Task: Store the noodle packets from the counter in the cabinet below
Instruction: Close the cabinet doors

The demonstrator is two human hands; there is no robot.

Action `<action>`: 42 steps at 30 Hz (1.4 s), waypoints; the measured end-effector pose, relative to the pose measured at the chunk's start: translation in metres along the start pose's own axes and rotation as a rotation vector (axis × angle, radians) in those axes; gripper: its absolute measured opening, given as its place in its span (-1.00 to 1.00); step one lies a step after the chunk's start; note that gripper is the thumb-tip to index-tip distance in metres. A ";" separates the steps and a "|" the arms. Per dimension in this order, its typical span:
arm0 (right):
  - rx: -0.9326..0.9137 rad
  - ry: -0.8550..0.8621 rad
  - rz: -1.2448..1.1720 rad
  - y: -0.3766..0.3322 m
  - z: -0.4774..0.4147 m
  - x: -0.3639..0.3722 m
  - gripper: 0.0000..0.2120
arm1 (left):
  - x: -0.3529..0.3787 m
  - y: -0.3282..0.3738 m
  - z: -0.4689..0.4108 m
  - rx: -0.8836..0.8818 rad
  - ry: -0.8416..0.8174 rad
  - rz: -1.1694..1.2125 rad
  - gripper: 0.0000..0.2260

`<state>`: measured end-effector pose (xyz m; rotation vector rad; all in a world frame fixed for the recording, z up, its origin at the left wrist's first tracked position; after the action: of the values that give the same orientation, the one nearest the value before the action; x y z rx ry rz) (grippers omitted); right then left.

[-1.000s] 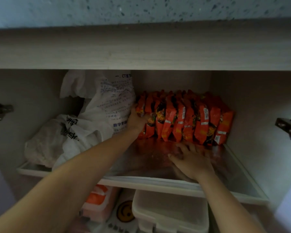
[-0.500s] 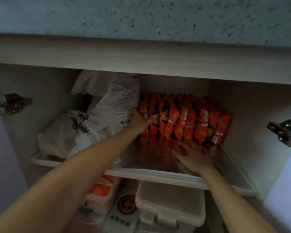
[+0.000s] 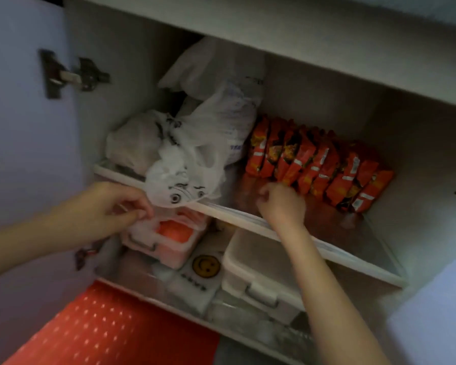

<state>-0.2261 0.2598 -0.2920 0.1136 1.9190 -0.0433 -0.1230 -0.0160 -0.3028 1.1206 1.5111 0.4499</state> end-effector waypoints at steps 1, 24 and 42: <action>-0.068 0.044 -0.143 -0.041 0.010 -0.010 -0.78 | -0.012 -0.008 0.013 -0.045 0.013 -0.018 -0.94; -0.812 -0.377 -0.147 -0.281 0.080 0.008 -0.75 | -0.054 -0.042 0.017 -0.161 -0.133 -0.272 -0.63; -0.933 -0.813 -0.198 -0.265 0.125 -0.250 -0.82 | -0.308 0.226 0.070 -0.220 0.418 -0.505 -0.77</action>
<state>-0.0506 -0.0292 -0.1072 -0.6313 0.9836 0.5821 -0.0006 -0.1863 0.0241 0.4567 1.9795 0.4995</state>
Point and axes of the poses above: each hand's wrist, its own z-axis away from the middle knuckle, its own x-axis out of the palm, y = z × x, the point moved 10 cm from there along -z, towards the middle knuckle, and after that the axes turned 15 degrees about z, right-handed, at the moved point
